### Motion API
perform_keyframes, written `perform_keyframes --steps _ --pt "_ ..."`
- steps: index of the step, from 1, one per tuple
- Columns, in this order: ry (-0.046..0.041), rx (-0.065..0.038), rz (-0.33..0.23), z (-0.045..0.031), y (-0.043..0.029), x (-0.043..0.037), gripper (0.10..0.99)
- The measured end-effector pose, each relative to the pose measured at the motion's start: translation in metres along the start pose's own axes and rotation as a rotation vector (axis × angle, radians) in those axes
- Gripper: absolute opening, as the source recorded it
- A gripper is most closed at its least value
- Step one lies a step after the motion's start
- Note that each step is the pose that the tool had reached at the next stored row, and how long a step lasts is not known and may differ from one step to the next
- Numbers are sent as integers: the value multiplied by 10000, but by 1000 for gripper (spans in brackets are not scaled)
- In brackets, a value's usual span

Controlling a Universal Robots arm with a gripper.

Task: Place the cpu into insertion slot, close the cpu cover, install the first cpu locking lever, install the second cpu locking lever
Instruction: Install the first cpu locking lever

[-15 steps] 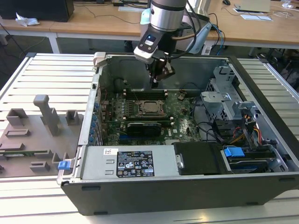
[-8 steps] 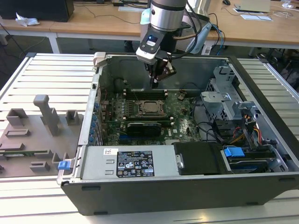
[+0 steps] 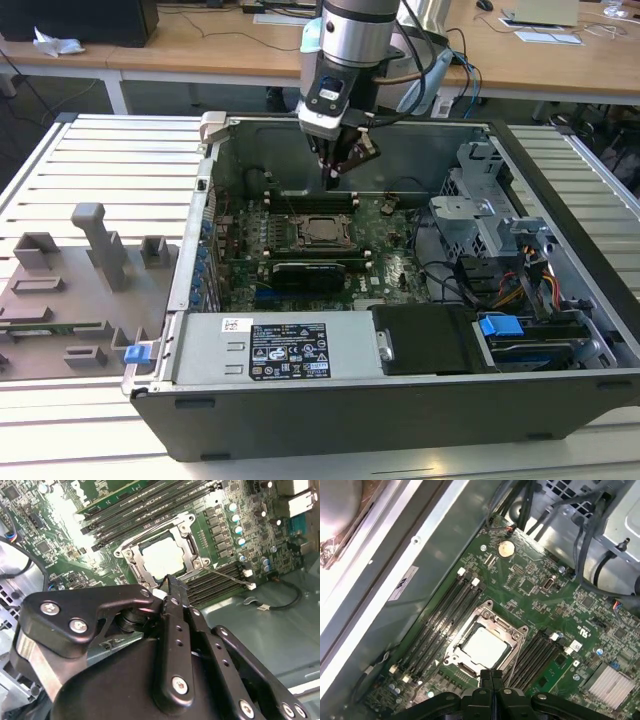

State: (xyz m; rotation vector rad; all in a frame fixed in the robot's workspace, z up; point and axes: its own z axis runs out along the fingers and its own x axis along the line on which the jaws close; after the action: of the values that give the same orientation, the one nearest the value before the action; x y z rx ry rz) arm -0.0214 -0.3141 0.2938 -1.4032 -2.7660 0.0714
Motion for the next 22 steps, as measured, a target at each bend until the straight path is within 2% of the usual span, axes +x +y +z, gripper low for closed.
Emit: perform_keyframes --steps 8,14,22 --pt "-60 14 -1008 0 0 0 106" --pt "-118 28 -2004 0 0 0 106" --pt "-164 39 -2782 0 0 0 106"
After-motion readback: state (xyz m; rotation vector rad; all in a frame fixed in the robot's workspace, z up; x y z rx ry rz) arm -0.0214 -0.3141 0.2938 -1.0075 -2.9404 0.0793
